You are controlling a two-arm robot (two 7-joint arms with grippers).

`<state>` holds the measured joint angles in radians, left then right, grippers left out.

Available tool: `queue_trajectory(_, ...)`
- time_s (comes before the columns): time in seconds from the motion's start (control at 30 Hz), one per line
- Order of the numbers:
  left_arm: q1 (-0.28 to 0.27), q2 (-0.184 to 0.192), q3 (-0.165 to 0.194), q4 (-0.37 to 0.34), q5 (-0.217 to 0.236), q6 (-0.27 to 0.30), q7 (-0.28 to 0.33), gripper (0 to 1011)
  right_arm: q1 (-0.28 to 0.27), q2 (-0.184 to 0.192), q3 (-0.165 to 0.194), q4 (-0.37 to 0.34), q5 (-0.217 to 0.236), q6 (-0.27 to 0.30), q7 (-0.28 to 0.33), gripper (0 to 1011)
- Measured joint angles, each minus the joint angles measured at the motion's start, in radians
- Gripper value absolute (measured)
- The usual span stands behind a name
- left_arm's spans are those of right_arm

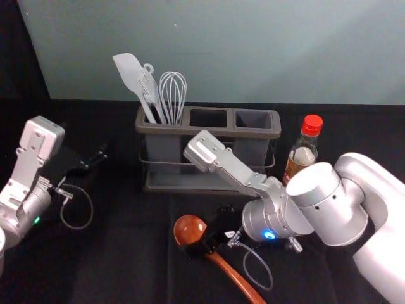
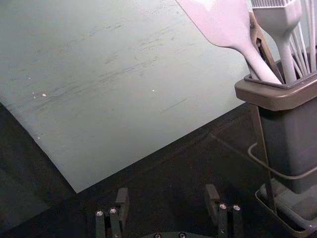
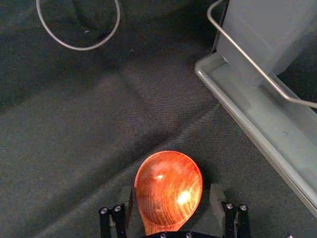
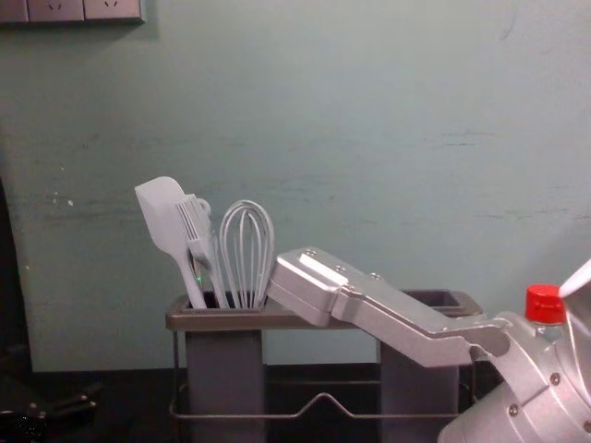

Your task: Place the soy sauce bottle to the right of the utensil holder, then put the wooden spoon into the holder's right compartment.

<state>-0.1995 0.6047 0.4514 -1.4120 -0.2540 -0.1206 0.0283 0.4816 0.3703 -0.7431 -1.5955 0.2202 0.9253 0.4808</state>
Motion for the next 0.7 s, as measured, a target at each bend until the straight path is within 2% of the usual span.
queue_trajectory(0.7,0.000,0.000,0.000,0.000,0.000,0.000,0.000,1005,0.003,-0.030,-0.002,0.033,-0.047,-0.018,0.021,1002)
